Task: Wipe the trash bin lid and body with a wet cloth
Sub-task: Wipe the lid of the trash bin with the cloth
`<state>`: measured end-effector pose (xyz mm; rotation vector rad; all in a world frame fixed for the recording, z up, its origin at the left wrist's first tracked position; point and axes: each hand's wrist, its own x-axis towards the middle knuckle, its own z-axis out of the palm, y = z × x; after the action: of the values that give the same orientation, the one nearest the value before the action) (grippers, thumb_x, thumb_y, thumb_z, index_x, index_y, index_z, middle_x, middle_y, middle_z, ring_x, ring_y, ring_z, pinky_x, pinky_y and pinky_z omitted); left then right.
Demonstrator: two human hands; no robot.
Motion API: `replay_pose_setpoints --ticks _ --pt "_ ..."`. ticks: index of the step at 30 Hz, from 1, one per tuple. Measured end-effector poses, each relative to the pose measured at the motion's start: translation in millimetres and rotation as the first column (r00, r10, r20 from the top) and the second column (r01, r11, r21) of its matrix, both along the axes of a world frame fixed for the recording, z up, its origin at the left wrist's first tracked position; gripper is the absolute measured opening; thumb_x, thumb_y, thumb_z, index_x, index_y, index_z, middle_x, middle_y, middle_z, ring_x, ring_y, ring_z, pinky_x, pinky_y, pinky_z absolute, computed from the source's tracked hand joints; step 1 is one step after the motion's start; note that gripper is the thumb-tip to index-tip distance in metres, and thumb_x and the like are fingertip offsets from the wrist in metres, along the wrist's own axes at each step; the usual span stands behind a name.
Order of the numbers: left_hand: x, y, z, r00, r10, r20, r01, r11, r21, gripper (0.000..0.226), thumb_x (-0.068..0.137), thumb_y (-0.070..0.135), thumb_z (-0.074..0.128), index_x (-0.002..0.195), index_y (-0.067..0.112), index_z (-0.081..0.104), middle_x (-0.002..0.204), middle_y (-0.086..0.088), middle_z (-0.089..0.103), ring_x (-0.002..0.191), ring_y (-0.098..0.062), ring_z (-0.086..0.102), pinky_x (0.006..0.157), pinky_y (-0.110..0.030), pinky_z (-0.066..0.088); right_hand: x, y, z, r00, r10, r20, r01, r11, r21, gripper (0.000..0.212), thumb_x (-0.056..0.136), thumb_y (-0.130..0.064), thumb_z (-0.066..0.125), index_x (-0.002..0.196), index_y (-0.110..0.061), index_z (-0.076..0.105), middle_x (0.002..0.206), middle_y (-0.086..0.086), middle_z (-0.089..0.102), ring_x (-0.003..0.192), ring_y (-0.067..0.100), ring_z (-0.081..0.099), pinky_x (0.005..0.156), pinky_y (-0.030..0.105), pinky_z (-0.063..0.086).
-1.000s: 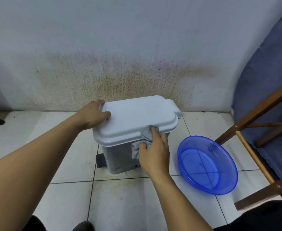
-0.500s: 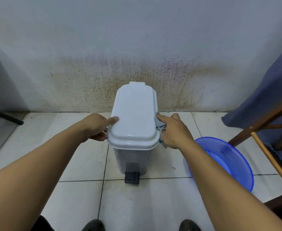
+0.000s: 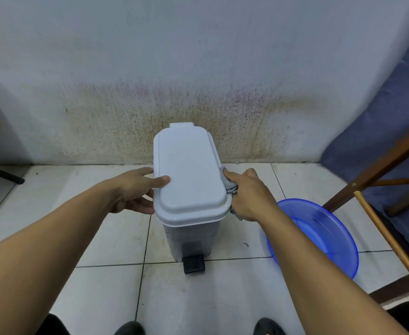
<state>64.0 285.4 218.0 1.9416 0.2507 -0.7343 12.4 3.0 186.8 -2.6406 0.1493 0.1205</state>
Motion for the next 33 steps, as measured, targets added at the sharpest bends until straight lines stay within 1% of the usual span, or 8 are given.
replay_pose_setpoints --ticks 2,7,14,17,21,26,30,33 --pt "-2.1 -0.3 1.3 1.0 -0.005 -0.001 0.005 1.0 -0.003 0.044 0.096 0.046 0.071 0.137 0.035 0.057 0.116 -0.015 0.073 0.09 -0.034 0.078 0.078 -0.048 0.066 -2.8 1.2 0.7 1.0 -0.004 0.002 0.004 1.0 0.001 0.068 0.093 -0.014 0.051 0.148 -0.05 0.033 0.11 -0.005 0.035 0.096 0.024 0.048 0.081 0.039 0.05" --pt "-8.4 -3.9 1.4 1.0 -0.001 0.008 0.001 0.999 -0.034 0.049 0.1 0.045 0.066 0.146 0.035 0.053 0.118 -0.015 0.071 0.09 -0.035 0.078 0.08 -0.051 0.066 -18.4 3.7 4.3 1.0 0.008 -0.014 -0.008 1.0 0.014 0.072 0.09 -0.013 0.055 0.149 -0.048 0.033 0.11 -0.005 0.036 0.095 0.024 0.049 0.08 0.037 0.05" --pt "-11.3 -5.1 -0.4 0.998 0.036 0.047 -0.035 0.999 -0.025 0.05 0.101 0.049 0.064 0.147 0.036 0.053 0.115 -0.013 0.073 0.096 -0.036 0.077 0.078 -0.045 0.067 -40.6 2.8 11.3 0.999 0.024 -0.032 -0.024 0.999 0.025 0.072 0.089 -0.01 0.054 0.148 -0.048 0.036 0.11 -0.003 0.037 0.096 0.024 0.052 0.084 0.043 0.053" --pt "-12.4 -5.8 -1.1 0.998 0.041 0.048 -0.04 0.999 -0.025 0.049 0.101 0.048 0.064 0.147 0.037 0.051 0.115 -0.013 0.073 0.097 -0.036 0.077 0.077 -0.044 0.066 -51.9 6.4 11.8 1.0 0.012 -0.014 -0.012 1.0 0.023 0.072 0.089 -0.009 0.053 0.148 -0.046 0.036 0.109 -0.004 0.035 0.097 0.022 0.05 0.081 0.04 0.052" --pt "-13.1 -5.5 -2.5 0.998 0.041 0.042 -0.04 0.999 -0.034 0.047 0.101 0.048 0.063 0.146 0.037 0.052 0.115 -0.012 0.073 0.098 -0.037 0.077 0.076 -0.043 0.066 -66.7 14.7 15.7 1.0 0.007 -0.01 -0.008 0.994 -0.111 0.07 0.088 -0.007 0.051 0.143 -0.047 0.038 0.105 -0.004 0.032 0.093 0.021 0.045 0.065 0.033 0.042" --pt "-13.2 -4.7 -3.4 0.999 0.021 0.029 -0.02 0.999 -0.036 0.046 0.102 0.049 0.062 0.145 0.038 0.052 0.118 -0.013 0.07 0.101 -0.037 0.076 0.075 -0.042 0.066 -83.2 36.4 29.6 0.998 0.004 -0.062 -0.024 0.949 -0.313 0.064 0.084 -0.007 0.051 0.141 -0.033 0.039 0.118 0.003 0.033 0.09 0.023 0.037 0.064 0.033 0.037" --pt "-13.7 -4.6 -1.2 1.0 0.004 0.025 -0.003 0.999 -0.039 0.045 0.103 0.049 0.06 0.145 0.037 0.052 0.119 -0.013 0.069 0.091 -0.033 0.076 0.076 -0.042 0.067 -90.2 53.1 43.8 0.996 0.005 -0.094 -0.038 0.934 -0.354 0.041 0.083 -0.008 0.05 0.121 -0.023 0.05 0.108 0.002 0.031 0.084 0.023 0.039 0.052 0.029 0.023" --pt "-13.6 -3.9 -1.2 1.0 -0.007 0.022 0.008 0.999 -0.048 0.045 0.103 0.05 0.06 0.144 0.035 0.052 0.118 -0.012 0.069 0.085 -0.029 0.075 0.081 -0.045 0.066 -93.8 64.0 52.9 0.994 0.016 -0.112 -0.054 0.937 -0.345 0.025 0.084 -0.008 0.051 0.101 -0.027 0.05 0.102 -0.001 0.027 0.08 0.024 0.041 0.049 0.027 0.016"
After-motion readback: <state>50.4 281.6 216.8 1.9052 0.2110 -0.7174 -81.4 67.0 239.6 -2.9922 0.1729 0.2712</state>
